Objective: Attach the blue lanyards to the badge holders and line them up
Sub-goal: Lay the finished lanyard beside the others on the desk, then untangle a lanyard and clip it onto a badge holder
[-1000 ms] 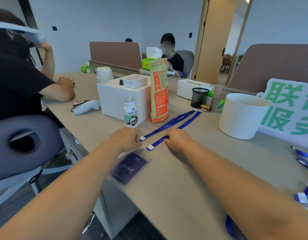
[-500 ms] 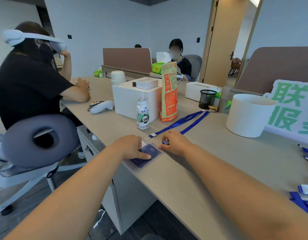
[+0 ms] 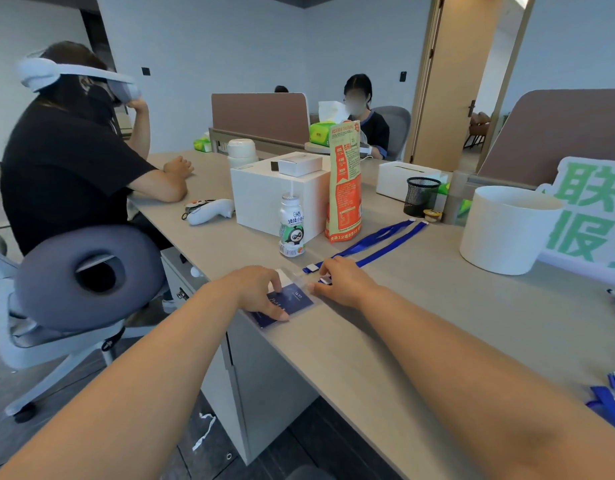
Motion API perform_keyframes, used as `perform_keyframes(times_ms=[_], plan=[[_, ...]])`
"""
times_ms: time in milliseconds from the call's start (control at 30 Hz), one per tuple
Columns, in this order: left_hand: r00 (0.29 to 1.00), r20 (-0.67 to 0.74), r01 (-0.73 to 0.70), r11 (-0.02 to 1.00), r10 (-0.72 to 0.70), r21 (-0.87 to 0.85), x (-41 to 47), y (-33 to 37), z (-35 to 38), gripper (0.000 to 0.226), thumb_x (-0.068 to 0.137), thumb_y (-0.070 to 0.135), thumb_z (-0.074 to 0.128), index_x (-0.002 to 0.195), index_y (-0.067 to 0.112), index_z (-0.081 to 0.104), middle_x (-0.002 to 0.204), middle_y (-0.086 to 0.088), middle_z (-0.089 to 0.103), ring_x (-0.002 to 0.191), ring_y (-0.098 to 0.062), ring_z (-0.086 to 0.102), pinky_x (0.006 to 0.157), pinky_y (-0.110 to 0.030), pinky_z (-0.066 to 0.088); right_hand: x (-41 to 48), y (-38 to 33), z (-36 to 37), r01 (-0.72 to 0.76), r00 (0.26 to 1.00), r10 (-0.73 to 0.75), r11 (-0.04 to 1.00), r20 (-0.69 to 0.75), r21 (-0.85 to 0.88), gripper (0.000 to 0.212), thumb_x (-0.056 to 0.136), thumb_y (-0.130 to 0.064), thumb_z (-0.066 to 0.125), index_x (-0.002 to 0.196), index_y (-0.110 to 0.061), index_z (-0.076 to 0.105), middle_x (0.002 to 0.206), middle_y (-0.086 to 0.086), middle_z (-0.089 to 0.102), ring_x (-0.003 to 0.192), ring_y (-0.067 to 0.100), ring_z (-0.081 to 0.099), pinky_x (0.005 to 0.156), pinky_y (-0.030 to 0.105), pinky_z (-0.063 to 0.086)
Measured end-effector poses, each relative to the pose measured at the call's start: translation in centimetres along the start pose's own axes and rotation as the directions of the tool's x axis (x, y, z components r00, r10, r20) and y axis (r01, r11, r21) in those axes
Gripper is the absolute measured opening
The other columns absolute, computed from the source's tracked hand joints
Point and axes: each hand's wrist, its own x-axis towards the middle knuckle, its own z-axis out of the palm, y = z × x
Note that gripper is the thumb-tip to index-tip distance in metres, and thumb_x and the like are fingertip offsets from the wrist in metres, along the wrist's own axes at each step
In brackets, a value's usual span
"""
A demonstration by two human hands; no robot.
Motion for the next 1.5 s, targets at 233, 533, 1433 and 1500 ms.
perform_keyframes(times_ms=[233,533,1433,1500], plan=[[0.994,-0.108,-0.043,0.995,0.033,-0.087,0.3,1.1,0.3,0.042,0.08,0.046,0.066,0.109,0.018,0.058,0.112,-0.002,0.057,0.095,-0.016,0.047,0.081,-0.027,0.039,-1.3,0.6,-1.1,0.0,0.999,0.001,1.0,-0.043,0.012,0.033,0.09,-0.038,0.054,0.113,-0.013,0.054,0.12,0.005,0.054,0.108,0.021,0.049,0.089,0.032,0.044],[0.929,-0.262,-0.281,0.959,0.262,-0.037,1.6,9.7,2.0,0.013,0.089,0.021,0.049,0.091,0.018,0.062,0.101,-0.002,0.065,0.093,-0.019,0.056,0.079,-0.031,0.046,-7.8,6.8,-5.3,-0.193,0.978,0.188,0.98,-0.093,-0.045,0.015,0.092,-0.025,0.053,0.101,-0.015,0.059,0.105,0.006,0.062,0.092,0.018,0.053,0.08,0.028,0.044],[0.614,-0.039,-0.789,0.614,0.788,-0.023,-1.1,38.6,9.3,0.032,0.082,0.042,0.064,0.102,0.018,0.065,0.094,0.002,0.057,0.09,-0.017,0.055,0.079,-0.031,0.044,-36.8,21.7,-13.0,-0.648,0.74,0.632,0.761,-0.23,0.008,0.007,0.084,-0.019,0.064,0.089,-0.014,0.066,0.084,-0.004,0.059,0.08,0.01,0.053,0.074,0.023,0.044],[0.594,-0.028,-0.804,0.592,0.804,-0.054,-1.3,39.2,9.6,0.031,0.079,0.045,0.066,0.096,0.02,0.065,0.087,0.006,0.054,0.084,-0.014,0.053,0.076,-0.03,0.043,-37.7,21.7,-12.9,-0.646,0.736,0.64,0.761,-0.22,0.052,0.005,0.084,-0.021,0.065,0.086,-0.016,0.065,0.078,-0.008,0.056,0.073,0.006,0.051,0.068,0.019,0.04]])
